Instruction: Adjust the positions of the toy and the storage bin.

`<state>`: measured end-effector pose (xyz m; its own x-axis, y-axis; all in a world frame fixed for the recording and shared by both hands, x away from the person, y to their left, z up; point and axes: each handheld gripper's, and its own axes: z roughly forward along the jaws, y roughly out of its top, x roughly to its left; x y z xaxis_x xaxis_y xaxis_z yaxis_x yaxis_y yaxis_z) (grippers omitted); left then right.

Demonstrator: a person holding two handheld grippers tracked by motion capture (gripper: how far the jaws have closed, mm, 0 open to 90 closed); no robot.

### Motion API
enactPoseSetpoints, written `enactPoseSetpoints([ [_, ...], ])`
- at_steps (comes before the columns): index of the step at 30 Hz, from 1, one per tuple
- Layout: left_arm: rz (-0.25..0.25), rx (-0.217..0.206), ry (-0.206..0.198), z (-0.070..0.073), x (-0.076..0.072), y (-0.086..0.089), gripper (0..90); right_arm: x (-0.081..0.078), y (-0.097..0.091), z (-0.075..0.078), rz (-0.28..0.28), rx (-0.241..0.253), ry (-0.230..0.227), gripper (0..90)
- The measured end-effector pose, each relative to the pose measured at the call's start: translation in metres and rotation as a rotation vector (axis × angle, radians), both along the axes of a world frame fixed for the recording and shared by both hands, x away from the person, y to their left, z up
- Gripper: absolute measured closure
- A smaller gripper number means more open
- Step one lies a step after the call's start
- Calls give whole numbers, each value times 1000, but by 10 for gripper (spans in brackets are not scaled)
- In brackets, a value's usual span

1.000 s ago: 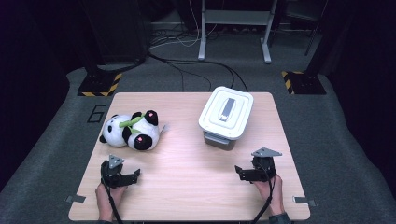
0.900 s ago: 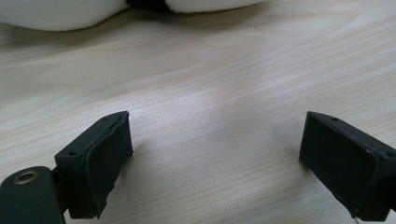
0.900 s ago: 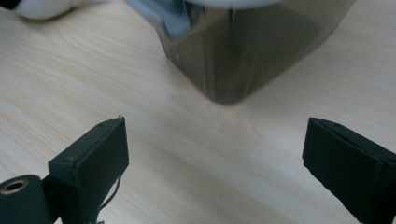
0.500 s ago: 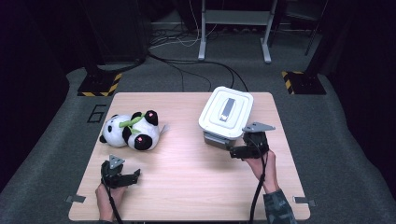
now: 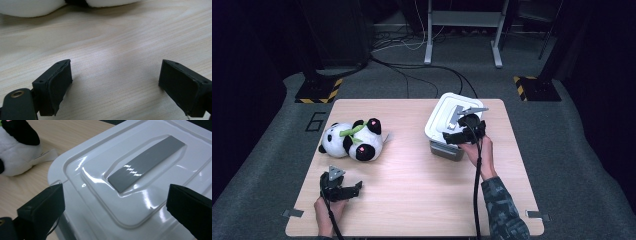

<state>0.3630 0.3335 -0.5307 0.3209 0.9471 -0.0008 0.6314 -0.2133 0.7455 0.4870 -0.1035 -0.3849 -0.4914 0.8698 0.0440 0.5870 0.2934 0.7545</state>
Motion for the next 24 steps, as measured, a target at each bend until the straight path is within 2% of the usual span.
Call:
enactPoseSetpoints([
  [1, 0, 0, 0, 0, 0, 0, 112, 10, 3, -2, -18, -6, 11, 53],
  [3, 0, -1, 0, 0, 0, 0, 112, 19, 5, -3, -36, -9, 29, 105],
  [8, -1, 0, 1, 0, 0, 0, 114, 31, 8, -4, -87, -13, 41, 175],
  [10, -1, -1, 0, 0, 0, 0, 114, 35, 8, -4, -112, -26, 26, 242],
  [13, -1, -1, 0, 0, 0, 0, 114, 37, 8, -4, -148, -47, 13, 281],
  [15, -1, -1, 0, 0, 0, 0, 115, 39, 9, -4, -150, -55, 1, 332],
  [17, -1, -1, 0, 0, 0, 0, 114, 39, 11, -4, -152, -60, -2, 346],
  [18, -1, -1, 0, 0, 0, 0, 115, 39, 15, -5, -149, -82, -12, 409],
  [24, -1, -1, 0, 0, 0, 0, 115, 41, 16, -6, -148, -57, 3, 439],
])
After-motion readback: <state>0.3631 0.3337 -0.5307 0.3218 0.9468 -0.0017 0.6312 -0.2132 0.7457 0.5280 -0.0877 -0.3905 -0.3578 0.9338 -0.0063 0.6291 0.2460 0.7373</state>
